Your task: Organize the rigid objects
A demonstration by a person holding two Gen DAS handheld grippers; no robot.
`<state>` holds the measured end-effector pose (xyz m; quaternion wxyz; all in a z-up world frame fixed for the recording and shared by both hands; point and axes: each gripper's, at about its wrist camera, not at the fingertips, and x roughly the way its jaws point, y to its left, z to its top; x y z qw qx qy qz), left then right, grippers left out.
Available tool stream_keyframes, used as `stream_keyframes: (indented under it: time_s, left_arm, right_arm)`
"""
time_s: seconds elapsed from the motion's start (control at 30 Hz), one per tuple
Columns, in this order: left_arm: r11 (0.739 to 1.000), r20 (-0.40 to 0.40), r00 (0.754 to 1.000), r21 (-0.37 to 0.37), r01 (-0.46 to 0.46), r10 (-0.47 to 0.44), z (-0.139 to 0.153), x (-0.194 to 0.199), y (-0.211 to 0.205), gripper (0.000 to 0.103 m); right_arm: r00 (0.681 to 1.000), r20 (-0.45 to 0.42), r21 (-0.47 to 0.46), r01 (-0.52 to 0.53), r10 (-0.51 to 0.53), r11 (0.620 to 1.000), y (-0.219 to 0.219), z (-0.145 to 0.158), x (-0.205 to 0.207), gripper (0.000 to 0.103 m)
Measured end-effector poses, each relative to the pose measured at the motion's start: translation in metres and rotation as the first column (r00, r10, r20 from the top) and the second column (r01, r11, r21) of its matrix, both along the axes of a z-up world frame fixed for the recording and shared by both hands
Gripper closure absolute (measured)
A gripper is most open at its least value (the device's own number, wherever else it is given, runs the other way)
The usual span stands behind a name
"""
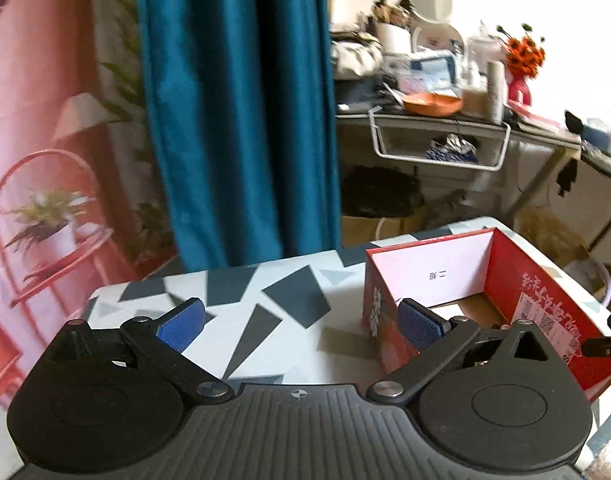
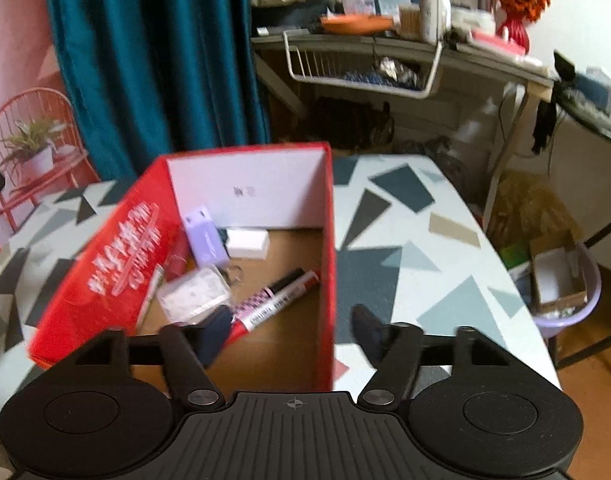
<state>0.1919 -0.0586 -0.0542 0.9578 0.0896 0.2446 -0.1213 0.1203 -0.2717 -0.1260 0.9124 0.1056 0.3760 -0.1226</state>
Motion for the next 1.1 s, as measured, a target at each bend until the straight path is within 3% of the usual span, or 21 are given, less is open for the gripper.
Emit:
stream_keyframes:
  time_s: [0.03, 0.1, 0.2, 0.43, 0.53, 0.6, 0.8, 1.1]
  left_arm:
    - [1.000, 0.010, 1.000, -0.021, -0.019, 0.020, 0.003, -0.009, 0.005, 0.000]
    - [0.997, 0.024, 0.998, -0.047, -0.058, 0.059, 0.010, -0.022, 0.012, 0.000]
    - [0.992, 0.016, 0.993, -0.043, -0.115, 0.116, 0.017, -0.037, 0.019, 0.000]
    - [0.969, -0.001, 0.970, -0.030, -0.245, 0.245, 0.028, -0.075, 0.037, 0.000]
    - [0.971, -0.041, 0.974, -0.074, -0.226, 0.224, 0.032, -0.092, 0.048, 0.000]
    - [0.971, -0.020, 0.978, -0.110, -0.211, 0.210, 0.033, -0.104, 0.054, 0.000]
    - [0.971, 0.009, 0.972, -0.054, -0.235, 0.236, 0.036, -0.136, 0.053, 0.000]
    - [0.968, 0.028, 0.968, -0.032, -0.249, 0.250, 0.043, -0.165, 0.056, 0.000]
  right_arm:
    - [1.000, 0.014, -0.006, -0.006, 0.007, 1.000, 0.005, 0.007, -0.002, 0.018]
    - [0.999, 0.043, -0.036, -0.018, 0.019, 0.999, 0.014, 0.021, -0.006, 0.009]
    - [0.996, 0.078, -0.060, -0.027, 0.032, 0.998, 0.024, 0.039, -0.013, 0.001]
    - [0.988, 0.149, -0.078, -0.018, 0.030, 0.997, 0.050, 0.074, -0.039, 0.000]
    - [0.985, 0.170, -0.080, -0.024, 0.037, 0.997, 0.062, 0.085, -0.051, 0.000]
    - [0.983, 0.179, -0.075, -0.034, 0.047, 0.997, 0.070, 0.091, -0.060, 0.000]
    - [0.976, 0.210, -0.088, -0.037, 0.055, 0.995, 0.091, 0.100, -0.087, 0.000]
    - [0.967, 0.253, -0.064, -0.013, 0.029, 0.998, 0.099, 0.111, -0.121, 0.000]
